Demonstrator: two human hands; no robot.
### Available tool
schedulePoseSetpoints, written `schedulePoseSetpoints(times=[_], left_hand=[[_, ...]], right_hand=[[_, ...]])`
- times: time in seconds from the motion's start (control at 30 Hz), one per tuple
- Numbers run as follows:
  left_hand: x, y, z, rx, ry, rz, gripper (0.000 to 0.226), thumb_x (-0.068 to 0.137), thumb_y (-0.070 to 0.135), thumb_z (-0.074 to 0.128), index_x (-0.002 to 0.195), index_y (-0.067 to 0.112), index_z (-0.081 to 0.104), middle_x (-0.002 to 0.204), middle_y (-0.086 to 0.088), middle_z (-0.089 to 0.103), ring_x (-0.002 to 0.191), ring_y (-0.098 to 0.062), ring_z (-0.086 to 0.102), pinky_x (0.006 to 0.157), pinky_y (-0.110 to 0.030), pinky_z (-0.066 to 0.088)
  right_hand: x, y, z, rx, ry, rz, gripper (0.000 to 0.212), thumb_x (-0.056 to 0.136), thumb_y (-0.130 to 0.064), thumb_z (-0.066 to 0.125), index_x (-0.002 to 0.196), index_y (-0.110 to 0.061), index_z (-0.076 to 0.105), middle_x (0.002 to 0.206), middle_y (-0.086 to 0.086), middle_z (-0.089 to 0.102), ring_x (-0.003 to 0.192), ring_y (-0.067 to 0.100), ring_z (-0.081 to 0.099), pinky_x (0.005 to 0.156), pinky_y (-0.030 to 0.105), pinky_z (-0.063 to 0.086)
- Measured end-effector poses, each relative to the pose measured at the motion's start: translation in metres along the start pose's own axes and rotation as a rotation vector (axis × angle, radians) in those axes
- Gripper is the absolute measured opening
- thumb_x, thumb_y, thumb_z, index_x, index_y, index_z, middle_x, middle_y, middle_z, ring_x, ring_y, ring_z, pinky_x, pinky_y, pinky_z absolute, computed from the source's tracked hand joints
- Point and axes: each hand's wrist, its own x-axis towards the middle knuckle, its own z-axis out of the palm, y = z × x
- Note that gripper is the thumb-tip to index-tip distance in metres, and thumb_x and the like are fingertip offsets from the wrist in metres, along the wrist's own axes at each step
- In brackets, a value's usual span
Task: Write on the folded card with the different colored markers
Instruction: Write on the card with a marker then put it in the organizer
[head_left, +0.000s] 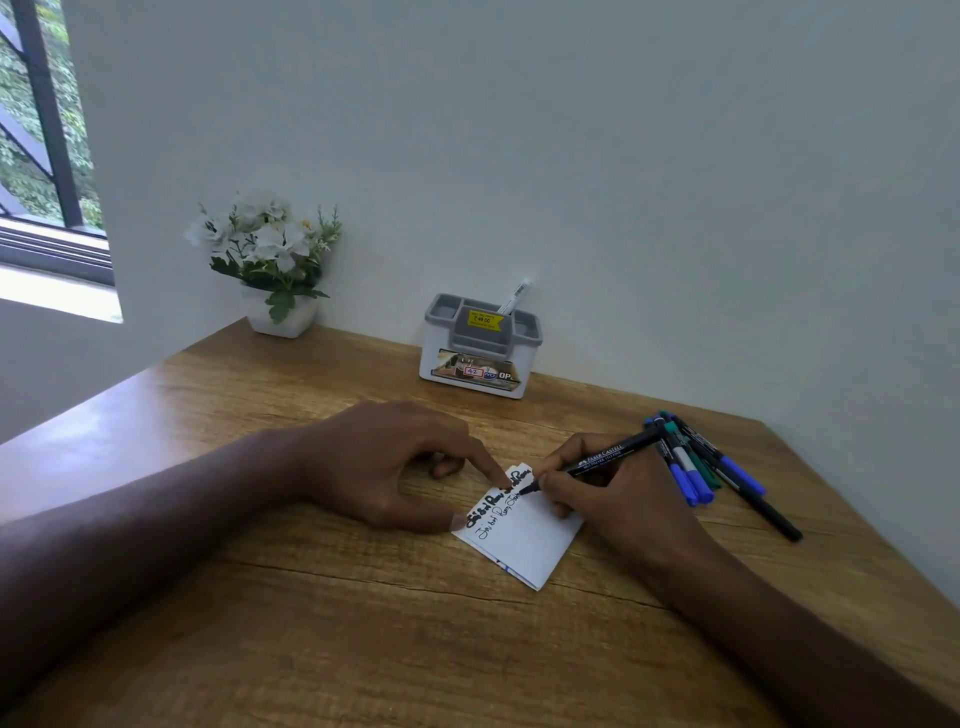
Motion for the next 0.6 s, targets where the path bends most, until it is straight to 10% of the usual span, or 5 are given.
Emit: schedulePoseSetpoints(times=[0.6], left_hand=[[0.0006,0.0014,-0.0001,0.002,0.025,0.005,0.051,0.092,0.065,0.063,0.142,0.058,0.052,0.092,0.018,0.054,0.092,-0.006,0.058,0.074,-0.031,0.049]], right_hand=[[0.0015,0.0028,-0.0015,0.018,0.036,0.036,0.005,0.087,-0.019,0.080,0.085,-0.023,0.081,0.080,-0.003,0.081,0.076,0.011,0.076,0.076,0.028,0.063]])
